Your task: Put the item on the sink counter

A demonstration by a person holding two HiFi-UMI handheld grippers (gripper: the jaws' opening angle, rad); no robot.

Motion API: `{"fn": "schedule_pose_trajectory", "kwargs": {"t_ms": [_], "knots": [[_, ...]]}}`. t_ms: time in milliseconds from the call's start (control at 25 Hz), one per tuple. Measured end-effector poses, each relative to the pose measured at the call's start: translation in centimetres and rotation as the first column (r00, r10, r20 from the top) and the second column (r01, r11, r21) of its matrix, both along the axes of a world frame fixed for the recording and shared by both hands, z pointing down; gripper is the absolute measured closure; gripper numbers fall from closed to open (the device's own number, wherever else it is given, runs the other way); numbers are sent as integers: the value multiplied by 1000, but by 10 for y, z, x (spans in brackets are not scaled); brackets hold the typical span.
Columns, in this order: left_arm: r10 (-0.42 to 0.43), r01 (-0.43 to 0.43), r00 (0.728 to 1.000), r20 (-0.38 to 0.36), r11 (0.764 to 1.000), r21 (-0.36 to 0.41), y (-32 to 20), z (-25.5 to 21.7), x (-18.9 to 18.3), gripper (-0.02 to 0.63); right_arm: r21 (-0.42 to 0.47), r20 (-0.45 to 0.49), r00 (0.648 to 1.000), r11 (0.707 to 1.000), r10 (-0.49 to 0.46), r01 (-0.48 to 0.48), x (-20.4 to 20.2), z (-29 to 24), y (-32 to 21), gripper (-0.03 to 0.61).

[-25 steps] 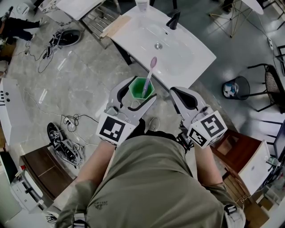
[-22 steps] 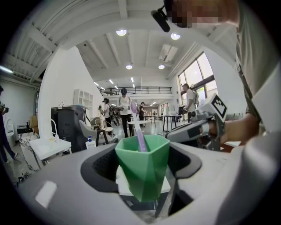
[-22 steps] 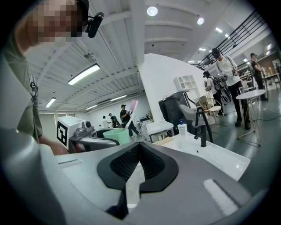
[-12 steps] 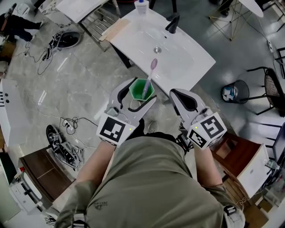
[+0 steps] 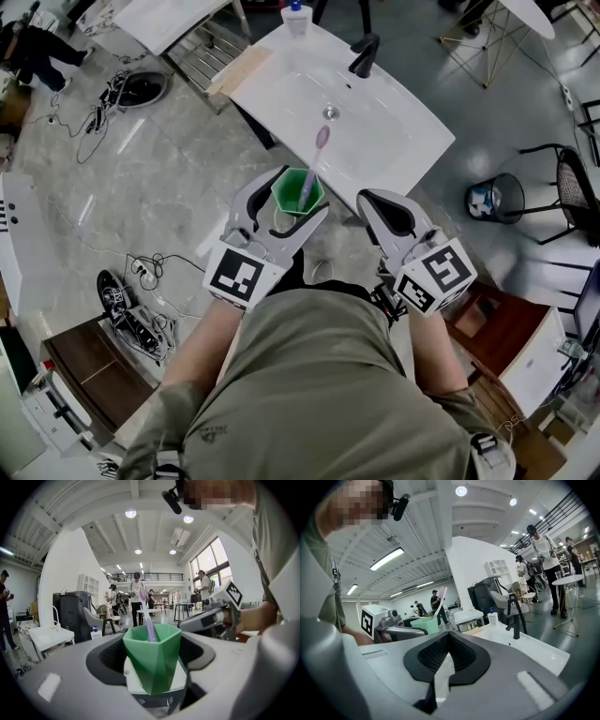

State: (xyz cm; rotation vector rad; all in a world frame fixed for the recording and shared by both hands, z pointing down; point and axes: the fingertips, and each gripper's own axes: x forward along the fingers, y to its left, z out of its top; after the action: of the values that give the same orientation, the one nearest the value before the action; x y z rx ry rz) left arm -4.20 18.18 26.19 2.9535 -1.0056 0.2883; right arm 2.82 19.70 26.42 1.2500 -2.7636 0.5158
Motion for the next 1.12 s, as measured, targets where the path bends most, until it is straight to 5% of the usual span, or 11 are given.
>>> {"fn": "schedule_pose_trajectory", "kwargs": {"t_ms": [1120], "knots": [[89, -90, 996, -16, 995, -51, -135, 22, -44, 291, -71, -11, 995, 992, 102, -103, -47, 27, -123, 566]]}}
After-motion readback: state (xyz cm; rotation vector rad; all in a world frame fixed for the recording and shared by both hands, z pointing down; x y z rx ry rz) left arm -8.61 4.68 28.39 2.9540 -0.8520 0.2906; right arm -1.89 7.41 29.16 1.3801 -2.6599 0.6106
